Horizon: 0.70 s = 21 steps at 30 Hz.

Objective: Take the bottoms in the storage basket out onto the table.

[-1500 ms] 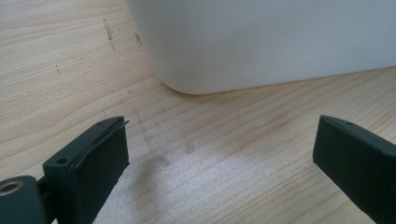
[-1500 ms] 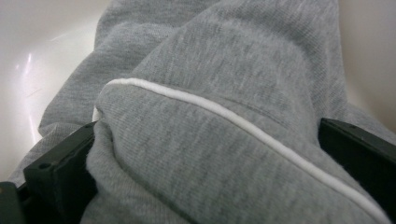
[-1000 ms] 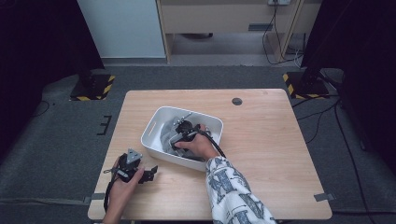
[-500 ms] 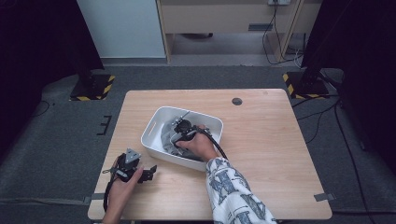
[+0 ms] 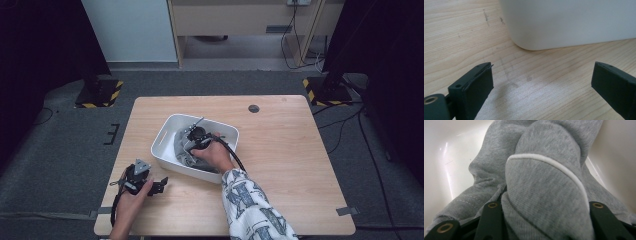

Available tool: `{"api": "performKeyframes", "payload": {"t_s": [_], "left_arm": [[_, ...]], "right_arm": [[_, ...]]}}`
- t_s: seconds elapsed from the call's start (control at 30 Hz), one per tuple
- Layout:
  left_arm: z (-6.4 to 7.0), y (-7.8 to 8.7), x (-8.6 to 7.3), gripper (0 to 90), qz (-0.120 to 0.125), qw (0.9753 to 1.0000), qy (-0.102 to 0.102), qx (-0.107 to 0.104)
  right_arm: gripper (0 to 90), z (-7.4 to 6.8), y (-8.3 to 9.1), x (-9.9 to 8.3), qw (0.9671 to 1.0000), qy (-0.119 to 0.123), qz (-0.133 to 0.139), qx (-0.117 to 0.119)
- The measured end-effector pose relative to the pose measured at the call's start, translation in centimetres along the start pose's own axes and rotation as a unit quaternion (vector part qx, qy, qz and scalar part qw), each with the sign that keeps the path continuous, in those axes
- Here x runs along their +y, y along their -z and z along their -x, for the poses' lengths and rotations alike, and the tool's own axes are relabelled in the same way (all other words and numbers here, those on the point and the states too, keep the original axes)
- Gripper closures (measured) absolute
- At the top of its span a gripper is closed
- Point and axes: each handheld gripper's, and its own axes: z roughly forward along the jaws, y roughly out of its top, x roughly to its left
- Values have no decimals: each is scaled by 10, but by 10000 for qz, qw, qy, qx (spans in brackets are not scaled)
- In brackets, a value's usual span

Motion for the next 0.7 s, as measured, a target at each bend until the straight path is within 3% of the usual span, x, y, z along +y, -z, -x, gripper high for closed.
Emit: {"api": "performKeyframes", "payload": {"t_s": [0.7], "left_arm": [[-2, 1, 1, 33, 28, 10000, 20, 2]], "right_arm": [[608, -2, 10, 1, 9998, 140, 119, 40]]}}
